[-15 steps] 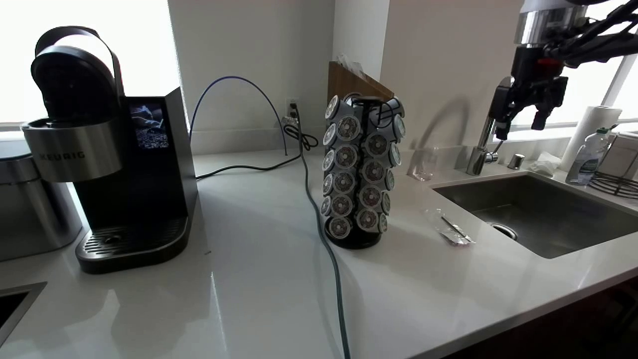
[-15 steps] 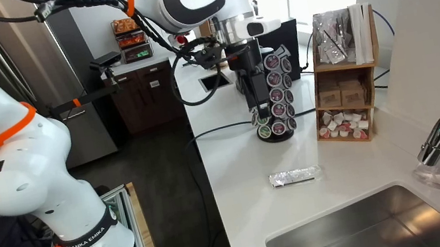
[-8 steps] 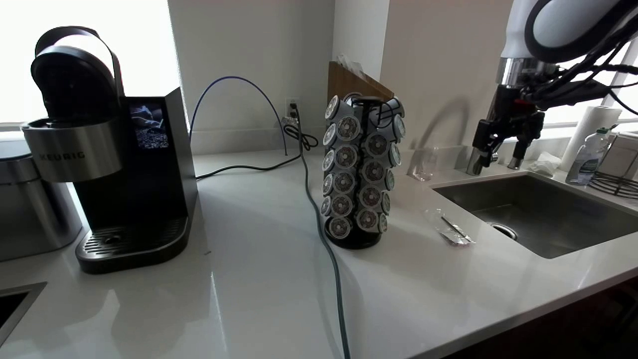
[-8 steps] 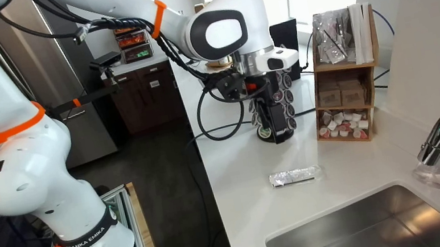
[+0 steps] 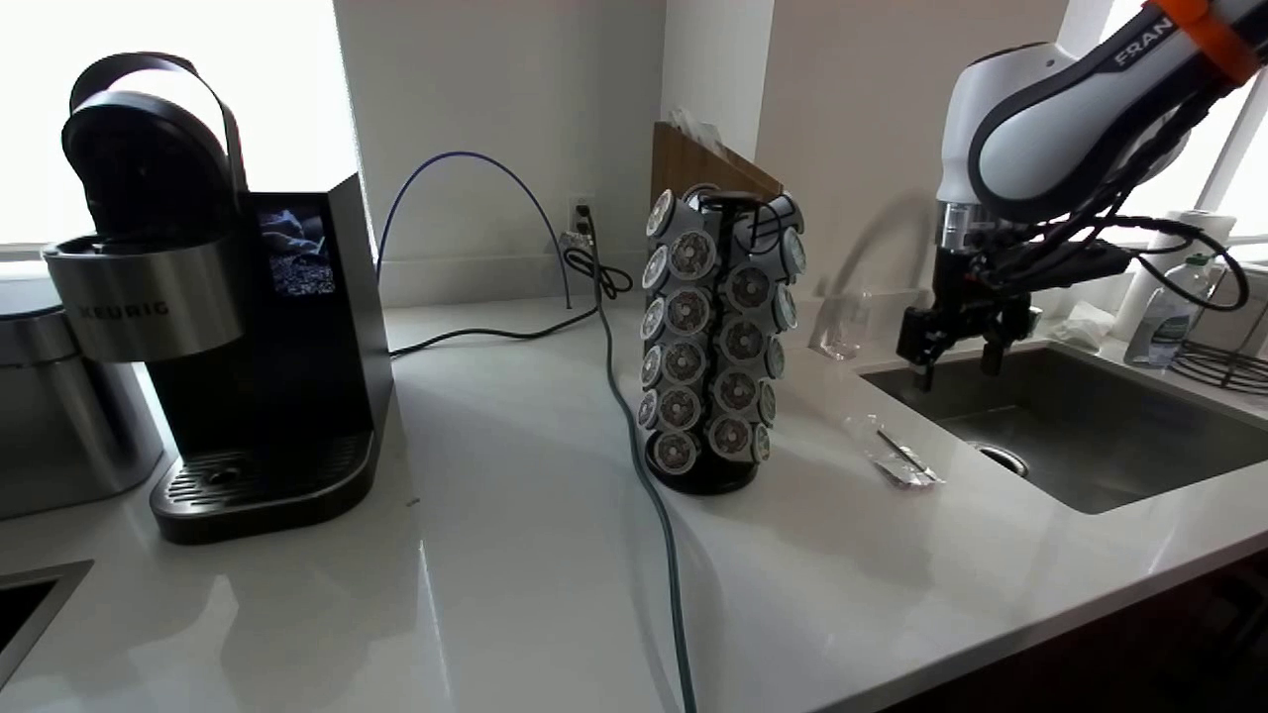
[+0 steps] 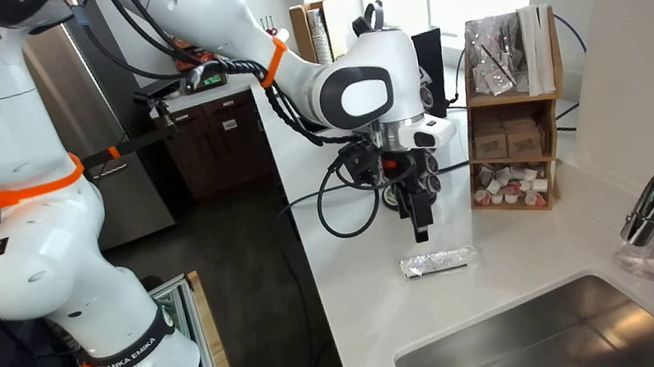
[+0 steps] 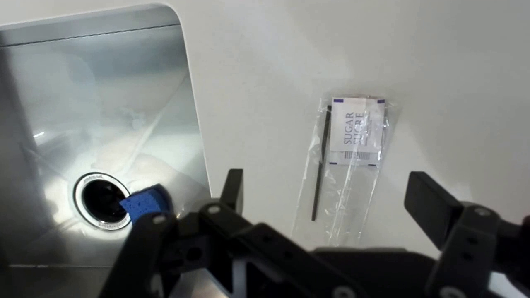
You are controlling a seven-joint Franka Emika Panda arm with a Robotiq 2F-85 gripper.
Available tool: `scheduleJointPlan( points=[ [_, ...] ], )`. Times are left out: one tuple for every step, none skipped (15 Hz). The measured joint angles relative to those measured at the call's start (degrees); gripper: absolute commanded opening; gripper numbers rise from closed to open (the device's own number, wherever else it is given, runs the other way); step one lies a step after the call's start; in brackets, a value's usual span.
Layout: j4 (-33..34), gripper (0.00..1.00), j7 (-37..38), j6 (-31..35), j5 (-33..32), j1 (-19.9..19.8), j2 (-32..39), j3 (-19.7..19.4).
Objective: Put the pack on the stand
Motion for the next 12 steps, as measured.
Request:
scheduleJointPlan(
  points=[
    [0.5, 1.0, 0.2, 0.0, 0.0, 0.2, 0.8, 0.0],
    [0.5, 1.0, 0.2, 0.0, 0.0, 0.3, 0.9, -0.1],
    [0.5, 1.0, 0.1, 0.0, 0.0, 0.3, 0.8, -0.2],
    [0.5, 1.0, 0.1, 0.0, 0.0, 0.3, 0.7, -0.3],
    [0.6, 1.0, 0.1, 0.0, 0.0, 0.3, 0.6, -0.3],
    [0.6, 1.0, 0.1, 0.0, 0.0, 0.3, 0.6, -0.4],
    [0.6, 1.0, 0.1, 0.0, 0.0, 0.3, 0.6, -0.4],
    [0.7, 1.0, 0.0, 0.0, 0.4, 0.3, 0.7, -0.5],
    [1.2, 1.0, -0.5, 0.6, 1.6, 0.3, 1.2, -0.5],
    [1.9, 1.0, -1.5, 1.6, 3.3, 0.1, 2.0, -0.5],
    [3.1, 1.0, -2.8, 2.9, 5.2, 0.1, 3.1, -0.5],
    [4.3, 1.0, -4.0, 4.3, 7.0, 0.0, 4.5, -0.5]
  ],
)
